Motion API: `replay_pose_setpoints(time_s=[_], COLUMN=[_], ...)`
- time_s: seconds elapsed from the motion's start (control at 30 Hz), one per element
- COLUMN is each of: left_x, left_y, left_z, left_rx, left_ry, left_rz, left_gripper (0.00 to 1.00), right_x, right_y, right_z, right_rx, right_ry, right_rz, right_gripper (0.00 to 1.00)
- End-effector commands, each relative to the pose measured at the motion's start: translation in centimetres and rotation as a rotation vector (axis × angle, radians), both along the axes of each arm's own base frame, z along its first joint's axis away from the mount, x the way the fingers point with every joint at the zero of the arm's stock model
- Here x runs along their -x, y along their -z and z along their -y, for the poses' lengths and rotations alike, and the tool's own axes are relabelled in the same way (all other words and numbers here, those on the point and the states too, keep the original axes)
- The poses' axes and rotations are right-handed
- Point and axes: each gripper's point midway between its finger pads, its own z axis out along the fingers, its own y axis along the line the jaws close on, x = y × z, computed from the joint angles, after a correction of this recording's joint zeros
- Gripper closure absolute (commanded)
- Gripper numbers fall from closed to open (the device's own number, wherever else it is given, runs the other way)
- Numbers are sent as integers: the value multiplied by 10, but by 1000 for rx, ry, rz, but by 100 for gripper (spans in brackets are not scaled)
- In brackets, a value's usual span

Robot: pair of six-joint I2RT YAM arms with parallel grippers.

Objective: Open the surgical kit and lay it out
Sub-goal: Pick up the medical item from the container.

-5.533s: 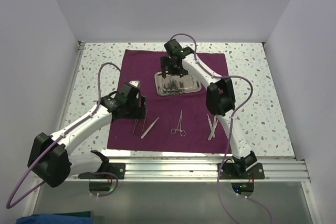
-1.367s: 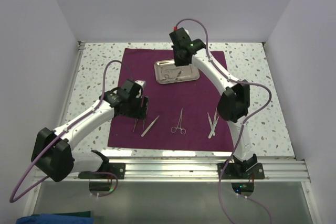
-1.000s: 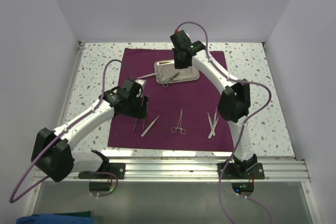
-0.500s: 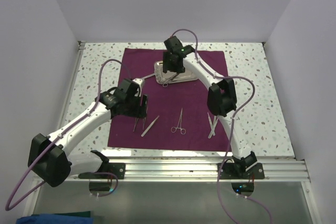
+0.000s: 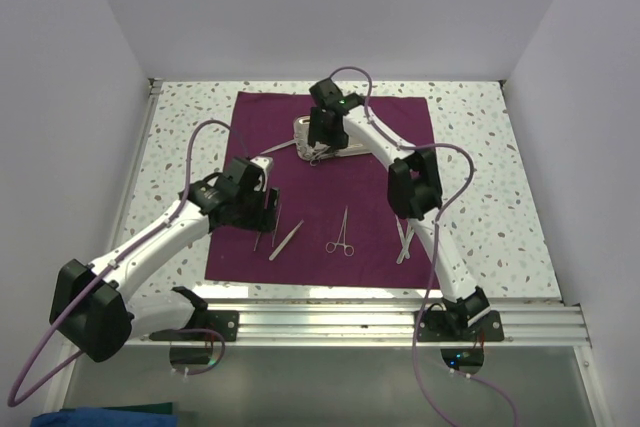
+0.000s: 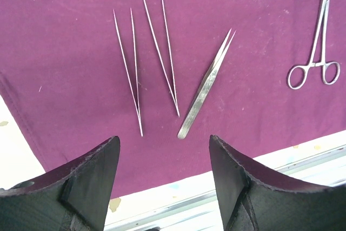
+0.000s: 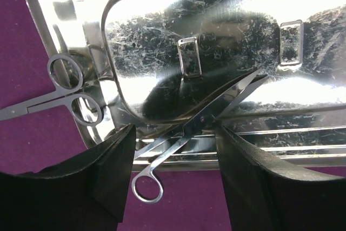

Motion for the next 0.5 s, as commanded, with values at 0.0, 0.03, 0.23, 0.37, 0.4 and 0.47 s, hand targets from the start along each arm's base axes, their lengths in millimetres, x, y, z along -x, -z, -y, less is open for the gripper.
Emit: replay_pose_setpoints(time_s=[0.0,0.03,0.23,0.37,0.4,0.47], left_x=[-3,-4,-6,-5,-6,-7], left_y=[-2,-1,3,3,4,5], left_z=[1,2,3,7,7,8], left_rx=[14,15,16,42,42,49], left_ry=[9,15,17,32,30,36], left_rz=[23,22,23,13,10,6], left_gripper=[29,29,29,29,29,29], right_x=[-5,-5,4,12,14,18], right_y=[3,5,36,57,59,67], right_z=[-4,-6,-14,-14,-14,-12], right_rx=[-19,-20,-6,6,6,13], right_ry=[30,32,24,28,29,28], right_rz=[-1,-4,-57,-102,-110,-128], right_gripper=[36,37,55,89,94,100])
